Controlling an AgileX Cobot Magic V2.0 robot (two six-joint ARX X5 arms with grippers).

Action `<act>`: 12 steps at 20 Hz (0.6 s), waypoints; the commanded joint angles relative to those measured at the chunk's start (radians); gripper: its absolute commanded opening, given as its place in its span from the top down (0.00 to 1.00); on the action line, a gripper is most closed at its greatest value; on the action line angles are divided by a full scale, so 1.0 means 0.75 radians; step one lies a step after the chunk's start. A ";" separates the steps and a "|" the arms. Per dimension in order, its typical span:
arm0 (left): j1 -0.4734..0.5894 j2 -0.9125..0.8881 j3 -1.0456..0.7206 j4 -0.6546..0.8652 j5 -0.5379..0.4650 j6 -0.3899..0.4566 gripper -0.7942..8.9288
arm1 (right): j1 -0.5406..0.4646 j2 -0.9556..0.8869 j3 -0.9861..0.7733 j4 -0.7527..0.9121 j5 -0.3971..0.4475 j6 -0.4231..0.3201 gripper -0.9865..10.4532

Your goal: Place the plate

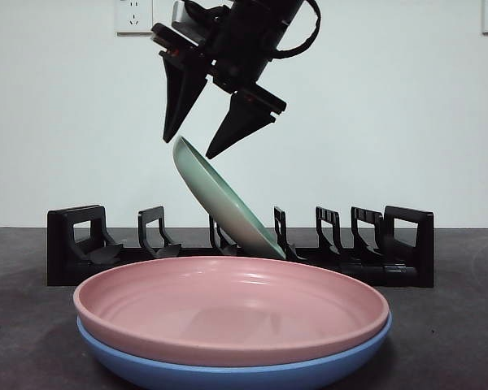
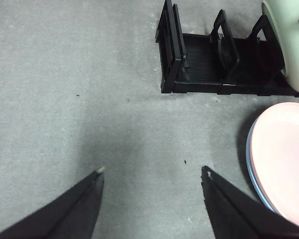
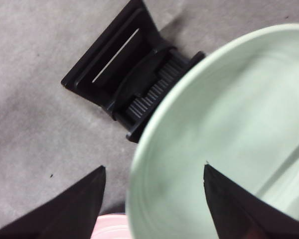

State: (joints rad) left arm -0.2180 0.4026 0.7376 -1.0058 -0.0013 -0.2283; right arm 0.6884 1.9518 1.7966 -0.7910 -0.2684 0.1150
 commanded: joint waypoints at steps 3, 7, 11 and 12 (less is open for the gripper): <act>0.000 0.002 0.017 0.014 -0.005 0.010 0.60 | 0.031 0.066 0.036 0.032 -0.001 0.048 0.76; 0.000 0.001 0.017 0.014 -0.005 0.010 0.60 | 0.046 0.073 0.036 0.037 0.008 0.048 0.91; 0.000 0.001 0.017 0.013 -0.005 0.010 0.60 | 0.051 0.073 0.076 -0.042 0.007 0.051 0.91; 0.000 0.001 0.017 0.013 -0.005 0.010 0.60 | 0.055 0.072 0.107 -0.084 0.006 0.050 0.91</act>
State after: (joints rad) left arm -0.2180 0.4023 0.7376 -1.0058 -0.0013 -0.2283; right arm 0.7143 1.9846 1.8473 -0.8593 -0.2535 0.1543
